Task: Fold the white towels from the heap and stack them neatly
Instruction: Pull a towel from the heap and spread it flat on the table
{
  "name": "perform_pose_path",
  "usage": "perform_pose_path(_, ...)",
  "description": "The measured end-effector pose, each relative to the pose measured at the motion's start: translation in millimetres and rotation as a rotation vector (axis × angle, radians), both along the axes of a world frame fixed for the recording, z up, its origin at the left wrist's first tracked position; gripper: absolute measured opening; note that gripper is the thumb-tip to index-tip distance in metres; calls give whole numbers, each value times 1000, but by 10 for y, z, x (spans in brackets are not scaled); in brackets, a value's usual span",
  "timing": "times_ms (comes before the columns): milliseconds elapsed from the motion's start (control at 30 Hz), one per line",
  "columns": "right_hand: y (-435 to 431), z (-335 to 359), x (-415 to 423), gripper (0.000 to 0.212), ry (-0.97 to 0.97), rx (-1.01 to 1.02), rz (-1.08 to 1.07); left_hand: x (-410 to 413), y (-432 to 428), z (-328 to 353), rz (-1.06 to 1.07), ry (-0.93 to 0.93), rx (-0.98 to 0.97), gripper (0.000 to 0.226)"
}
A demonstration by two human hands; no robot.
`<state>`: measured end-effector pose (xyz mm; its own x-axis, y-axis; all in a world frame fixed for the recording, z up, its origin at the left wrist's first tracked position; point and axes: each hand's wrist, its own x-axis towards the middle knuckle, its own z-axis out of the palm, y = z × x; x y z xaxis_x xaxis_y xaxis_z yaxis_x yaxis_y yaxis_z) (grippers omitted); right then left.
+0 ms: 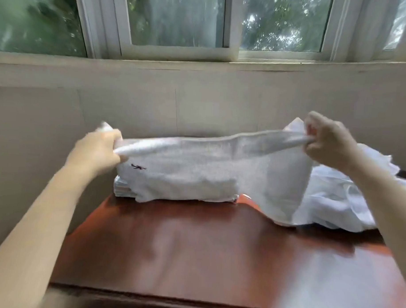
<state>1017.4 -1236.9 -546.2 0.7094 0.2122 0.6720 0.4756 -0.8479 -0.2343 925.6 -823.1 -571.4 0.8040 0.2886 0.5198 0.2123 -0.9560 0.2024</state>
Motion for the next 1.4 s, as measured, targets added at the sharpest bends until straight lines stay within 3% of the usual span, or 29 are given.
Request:
perform_pose_path(33,-38,-159,-101,22,191,-167,49,-128,0,-157,-15,225,56,17)
perform_pose_path(100,-106,-522,-297,22,764,-517,105,-352,-19,-520,-52,737,78,23)
perform_pose_path(167,-129,-877,-406,33,1305,-662,127,-502,-89,-843,-47,1128,-110,28)
perform_pose_path(200,-124,-1040,-421,34,1415,-655,137,-514,-107,-988,-43,1187,-168,32)
perform_pose_path(267,-66,-1340,-392,29,1302,-565,134,-442,-143,-1273,-82,1046,-131,36)
perform_pose_path(367,71,-1807,-289,27,890,-383,77,-336,-294,-1744,-168,662,-144,37)
perform_pose_path(500,225,-2223,-287,26,621,-481,-93,-362,-428,-2198,-60,501,-54,49)
perform_pose_path(600,243,-2148,-200,39,752,-670,-167,-355,-315,-2204,76,482,-54,56)
perform_pose_path(700,239,-2035,-157,40,988,-885,-252,-368,-173,-2136,174,567,-6,43)
perform_pose_path(800,313,-2086,-145,37,842,-785,-274,-349,-67,-2118,215,531,8,31)
perform_pose_path(933,647,-2300,-45,19,613,-537,-125,-36,12,-2131,168,388,-58,30)
perform_pose_path(1033,764,-2357,129,16,707,-369,-131,278,84,-2133,3,407,-173,33)
perform_pose_path(1167,675,-2252,481,55,957,-202,-184,576,307,-1914,-73,657,-427,71)
perform_pose_path(1200,657,-2214,541,58,998,-186,-195,625,366,-1845,-77,744,-412,67)
perform_pose_path(1267,633,-2143,648,55,1048,-185,-228,693,439,-1741,-73,899,-321,40)
perform_pose_path(1333,581,-2098,768,49,1071,-259,-272,759,462,-1708,-99,943,-228,15)
perform_pose_path(1400,520,-2104,903,31,1126,-275,-247,814,490,-1740,-146,885,-204,25)
